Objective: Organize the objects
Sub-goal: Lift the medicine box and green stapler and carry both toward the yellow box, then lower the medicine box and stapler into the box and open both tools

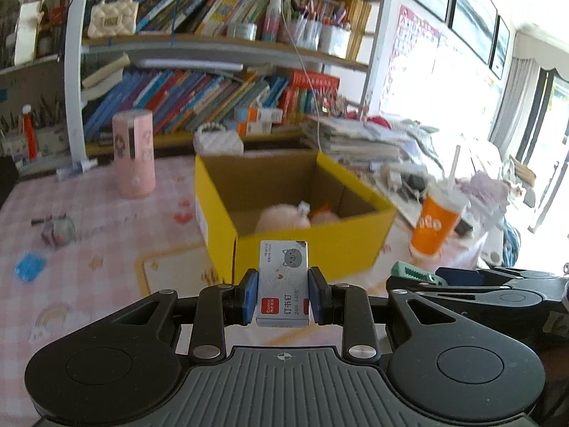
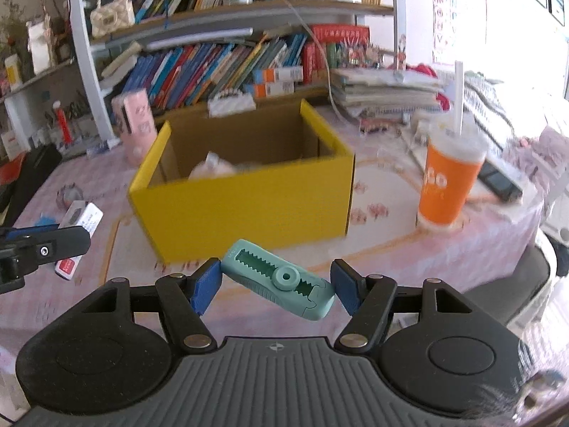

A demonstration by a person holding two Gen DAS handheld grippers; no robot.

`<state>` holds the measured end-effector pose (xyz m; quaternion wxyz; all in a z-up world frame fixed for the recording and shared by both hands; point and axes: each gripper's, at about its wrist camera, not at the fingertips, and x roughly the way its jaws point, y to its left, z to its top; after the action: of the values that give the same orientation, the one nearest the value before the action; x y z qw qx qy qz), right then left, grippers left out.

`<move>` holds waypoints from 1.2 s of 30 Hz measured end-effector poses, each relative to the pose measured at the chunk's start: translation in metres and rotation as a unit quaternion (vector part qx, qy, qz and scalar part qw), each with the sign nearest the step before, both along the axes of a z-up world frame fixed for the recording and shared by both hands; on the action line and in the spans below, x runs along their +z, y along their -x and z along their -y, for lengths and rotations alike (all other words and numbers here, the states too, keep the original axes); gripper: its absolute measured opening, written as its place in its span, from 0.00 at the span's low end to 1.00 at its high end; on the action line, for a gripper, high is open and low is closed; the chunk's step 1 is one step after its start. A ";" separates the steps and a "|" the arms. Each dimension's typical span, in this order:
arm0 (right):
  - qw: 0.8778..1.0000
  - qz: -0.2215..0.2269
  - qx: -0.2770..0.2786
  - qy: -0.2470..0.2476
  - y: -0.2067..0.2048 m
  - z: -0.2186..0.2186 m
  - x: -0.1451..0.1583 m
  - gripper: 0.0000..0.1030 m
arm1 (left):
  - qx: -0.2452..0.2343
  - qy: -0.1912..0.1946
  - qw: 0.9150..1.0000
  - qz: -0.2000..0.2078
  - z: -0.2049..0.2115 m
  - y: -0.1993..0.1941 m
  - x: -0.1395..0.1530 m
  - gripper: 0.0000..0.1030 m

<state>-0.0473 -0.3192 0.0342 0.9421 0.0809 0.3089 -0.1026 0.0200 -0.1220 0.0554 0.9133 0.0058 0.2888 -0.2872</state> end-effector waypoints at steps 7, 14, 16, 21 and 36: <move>0.999 0.046 0.018 0.006 -0.040 0.031 0.029 0.63 | 0.021 0.015 0.999 0.027 0.023 -0.038 0.015 0.27; 0.997 0.065 0.044 0.017 -0.086 0.056 0.040 0.63 | 0.040 0.009 0.998 0.037 0.050 -0.068 0.016 0.27; 0.996 0.063 0.053 0.019 -0.100 0.062 0.039 0.63 | 0.046 0.003 0.998 0.035 0.058 -0.074 0.013 0.27; 0.995 0.051 0.084 0.032 -0.132 0.067 0.032 0.63 | 0.057 -0.023 0.998 0.025 0.075 -0.093 0.003 0.27; 0.974 -0.011 0.205 0.100 -0.210 0.058 -0.006 0.63 | 0.074 -0.093 0.993 -0.009 0.105 -0.142 -0.033 0.27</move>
<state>0.1623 -0.3768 0.0282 0.9428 -0.0796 0.3179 0.0613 0.1618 -0.2274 0.0222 0.9249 0.0664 0.3223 -0.1905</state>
